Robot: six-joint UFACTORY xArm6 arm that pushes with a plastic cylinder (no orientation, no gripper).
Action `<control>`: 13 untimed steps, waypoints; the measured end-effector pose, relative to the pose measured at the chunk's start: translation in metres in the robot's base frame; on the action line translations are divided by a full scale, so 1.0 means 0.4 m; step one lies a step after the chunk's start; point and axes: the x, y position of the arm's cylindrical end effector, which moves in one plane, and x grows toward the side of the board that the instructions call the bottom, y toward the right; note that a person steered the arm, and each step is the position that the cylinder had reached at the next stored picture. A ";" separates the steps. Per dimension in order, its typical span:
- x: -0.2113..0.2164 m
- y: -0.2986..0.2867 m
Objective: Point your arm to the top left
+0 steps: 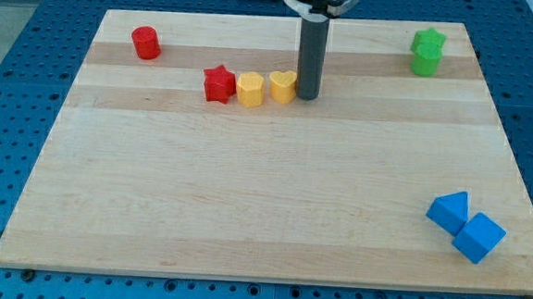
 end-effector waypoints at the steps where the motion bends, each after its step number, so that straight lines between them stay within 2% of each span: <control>1: -0.050 0.052; 2: -0.260 0.093; 3: -0.413 -0.035; 4: -0.428 -0.136; 8: -0.428 -0.795; 9: -0.379 -0.847; 12: -0.310 -0.804; 13: -0.211 -0.752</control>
